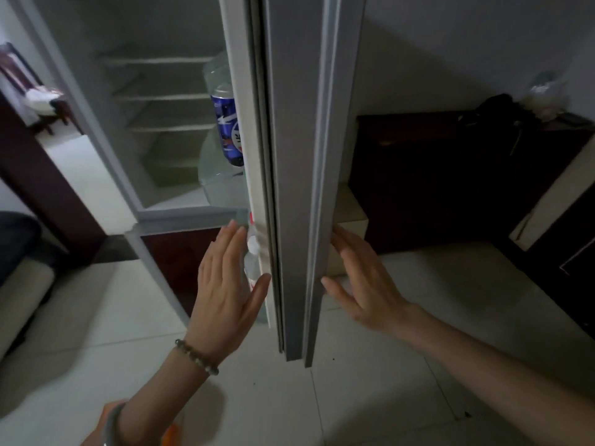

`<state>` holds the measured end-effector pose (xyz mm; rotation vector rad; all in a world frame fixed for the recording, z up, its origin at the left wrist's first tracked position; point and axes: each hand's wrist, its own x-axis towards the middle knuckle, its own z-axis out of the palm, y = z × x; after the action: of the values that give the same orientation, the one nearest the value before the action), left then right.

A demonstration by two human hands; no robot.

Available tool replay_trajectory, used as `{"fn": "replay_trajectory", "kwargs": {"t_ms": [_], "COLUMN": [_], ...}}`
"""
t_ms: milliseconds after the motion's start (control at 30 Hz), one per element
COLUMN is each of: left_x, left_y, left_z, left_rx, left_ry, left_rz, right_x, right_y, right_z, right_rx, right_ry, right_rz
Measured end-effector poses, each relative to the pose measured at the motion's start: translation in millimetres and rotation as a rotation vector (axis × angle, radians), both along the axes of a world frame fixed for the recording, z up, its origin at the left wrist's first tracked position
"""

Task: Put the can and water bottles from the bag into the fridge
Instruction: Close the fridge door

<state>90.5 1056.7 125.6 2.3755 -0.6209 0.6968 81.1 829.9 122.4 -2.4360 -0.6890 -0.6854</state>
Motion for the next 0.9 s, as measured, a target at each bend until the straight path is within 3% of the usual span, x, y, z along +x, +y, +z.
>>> {"fn": "replay_trajectory", "kwargs": {"t_ms": [300, 533, 900], "left_x": [-4.6, 12.4, 106.0], "left_y": [100.2, 173.9, 254.8], "left_z": [2.3, 0.3, 5.2], "left_rx": [0.108, 0.169, 0.103], "left_ry": [-0.149, -0.064, 0.145], "left_rz": [0.082, 0.111, 0.255], "right_x": [36.1, 77.6, 183.9], "right_y": [121.6, 211.8, 301.0], "right_z": [-7.7, -14.1, 0.6], "right_rx": [-0.015, -0.043, -0.407], "right_ry": [-0.100, -0.119, -0.132], "right_rz": [0.136, 0.161, 0.034]}}
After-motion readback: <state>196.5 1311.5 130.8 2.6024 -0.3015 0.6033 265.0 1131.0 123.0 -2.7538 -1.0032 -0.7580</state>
